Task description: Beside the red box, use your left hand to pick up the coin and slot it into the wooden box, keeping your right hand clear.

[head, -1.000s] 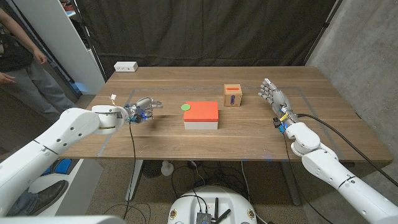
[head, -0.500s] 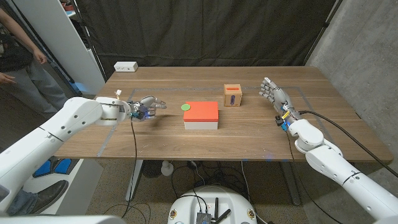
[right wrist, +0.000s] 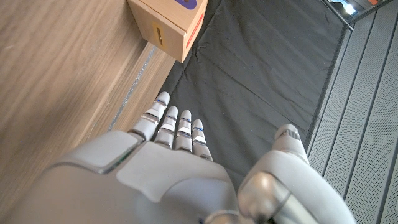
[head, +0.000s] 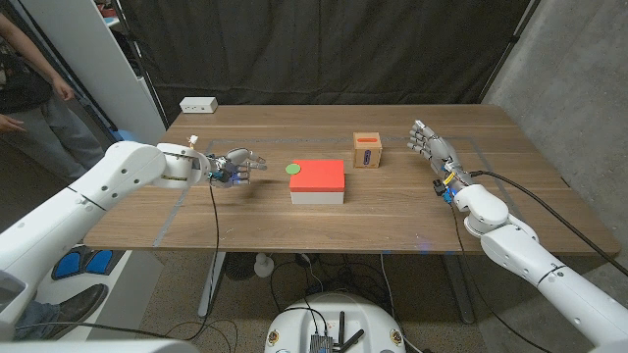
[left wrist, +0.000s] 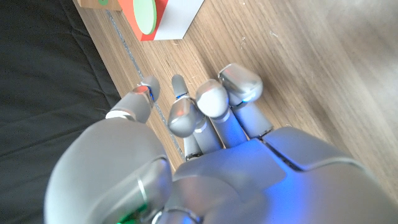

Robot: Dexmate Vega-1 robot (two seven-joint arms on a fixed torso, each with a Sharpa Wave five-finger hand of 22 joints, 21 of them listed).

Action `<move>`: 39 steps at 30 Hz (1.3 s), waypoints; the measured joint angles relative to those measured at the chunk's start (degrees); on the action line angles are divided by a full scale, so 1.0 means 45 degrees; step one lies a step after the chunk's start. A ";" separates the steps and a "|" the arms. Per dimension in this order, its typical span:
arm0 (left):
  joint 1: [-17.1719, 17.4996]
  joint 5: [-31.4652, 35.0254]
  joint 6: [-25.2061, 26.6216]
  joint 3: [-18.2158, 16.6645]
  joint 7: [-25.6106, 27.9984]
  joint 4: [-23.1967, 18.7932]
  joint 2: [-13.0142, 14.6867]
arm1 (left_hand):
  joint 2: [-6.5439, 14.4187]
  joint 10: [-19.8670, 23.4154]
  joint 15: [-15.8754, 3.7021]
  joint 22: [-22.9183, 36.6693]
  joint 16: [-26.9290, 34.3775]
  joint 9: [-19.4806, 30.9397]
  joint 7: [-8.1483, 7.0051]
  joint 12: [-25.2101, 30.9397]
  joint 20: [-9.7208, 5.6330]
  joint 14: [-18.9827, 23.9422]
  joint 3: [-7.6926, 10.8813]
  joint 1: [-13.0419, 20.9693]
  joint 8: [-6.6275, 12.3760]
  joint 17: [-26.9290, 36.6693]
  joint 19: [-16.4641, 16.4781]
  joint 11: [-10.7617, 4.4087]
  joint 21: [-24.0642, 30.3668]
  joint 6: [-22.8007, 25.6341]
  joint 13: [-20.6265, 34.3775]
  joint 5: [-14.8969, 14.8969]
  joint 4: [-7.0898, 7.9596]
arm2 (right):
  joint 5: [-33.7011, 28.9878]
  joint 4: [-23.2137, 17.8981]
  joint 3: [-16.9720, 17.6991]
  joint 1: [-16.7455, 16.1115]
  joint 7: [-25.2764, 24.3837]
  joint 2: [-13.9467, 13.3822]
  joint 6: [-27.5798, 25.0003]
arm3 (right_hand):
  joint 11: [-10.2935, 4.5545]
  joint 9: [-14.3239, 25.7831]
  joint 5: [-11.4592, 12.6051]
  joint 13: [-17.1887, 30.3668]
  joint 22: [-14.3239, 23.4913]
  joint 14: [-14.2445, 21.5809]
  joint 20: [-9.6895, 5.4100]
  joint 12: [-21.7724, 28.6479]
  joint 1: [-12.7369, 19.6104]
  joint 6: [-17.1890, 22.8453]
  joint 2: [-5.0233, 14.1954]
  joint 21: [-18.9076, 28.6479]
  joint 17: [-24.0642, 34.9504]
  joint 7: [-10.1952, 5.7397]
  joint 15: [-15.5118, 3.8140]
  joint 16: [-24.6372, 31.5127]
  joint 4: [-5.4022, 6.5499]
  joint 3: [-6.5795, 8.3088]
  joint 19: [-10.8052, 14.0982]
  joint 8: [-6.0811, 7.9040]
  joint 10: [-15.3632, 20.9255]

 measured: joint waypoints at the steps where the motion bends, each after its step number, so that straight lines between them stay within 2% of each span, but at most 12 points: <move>1: -0.0015 0.0000 0.0000 0.0012 0.0000 0.0001 -0.0005 | -0.0010 0.0000 0.0000 0.0000 0.0000 -0.0010 0.0000 0.0000 0.0000 0.0000 0.0000 -0.0009 0.0000 0.0000 0.0000 0.0000 0.0000 0.0000 0.0012 0.0000 0.0000 | 0.0000 0.0000 0.0000 0.0000 0.0005 0.0000 0.0005 | 0.0013 0.0000 0.0000 0.0000 0.0000 0.0000 0.0000 0.0000 0.0001 0.0026 0.0000 0.0000 0.0000 0.0024 0.0000 0.0000 0.0000 0.0000 0.0000 0.0000 0.0013; 12: -0.0571 -0.0031 0.0685 0.0454 -0.0034 0.0020 -0.0295 | -0.0009 -0.0023 -0.0048 0.0000 0.0000 -0.0220 0.0010 0.0000 0.0068 -0.0048 0.0000 -0.0008 0.0000 -0.0037 -0.0067 0.0023 0.0001 -0.0050 0.0031 0.0000 0.0000 | 0.0049 0.0122 0.0092 -0.0033 0.0145 -0.0178 0.0121 | 0.0047 0.0000 0.0000 0.0001 -0.0001 0.0000 0.0000 0.0000 0.0084 0.0091 0.0084 0.0000 0.0002 -0.0023 0.0000 0.0000 0.0051 0.0051 0.0000 0.0000 0.0047; 24: -0.1077 0.0036 0.1314 0.0872 0.0487 0.0001 -0.0767 | -0.0008 -0.0022 -0.0048 0.0000 0.0000 -0.0482 0.0156 -0.0049 0.0069 -0.0047 -0.0001 -0.0008 0.0000 -0.0143 -0.0067 0.0024 0.0001 -0.0105 0.0031 0.0000 0.0001 | 0.0214 0.0127 0.0285 -0.0235 0.0272 -0.0378 0.0241 | 0.0047 -0.0001 -0.0057 0.0002 -0.0001 0.0000 0.0000 0.0000 0.0084 0.0090 0.0084 0.0000 -0.0060 -0.0024 0.0000 0.0000 0.0051 0.0051 0.0000 0.0000 0.0047; 39: -0.1500 0.0471 0.1602 0.1310 0.0510 0.0298 -0.1261 | -0.0008 -0.0003 -0.0048 0.0001 0.0000 -0.0861 0.0229 -0.0049 0.0069 -0.0047 0.0036 -0.0007 0.0000 -0.0152 -0.0066 0.0044 0.0002 -0.0179 0.0092 0.0000 -0.0035 | 0.0298 0.0116 0.0429 -0.0422 0.0277 -0.0490 0.0277 | 0.0092 -0.0001 -0.0056 0.0032 -0.0001 0.0067 0.0000 0.0000 0.0086 0.0170 0.0082 0.0000 -0.0059 0.0032 -0.0067 0.0000 0.0051 0.0051 -0.0001 0.0000 0.0092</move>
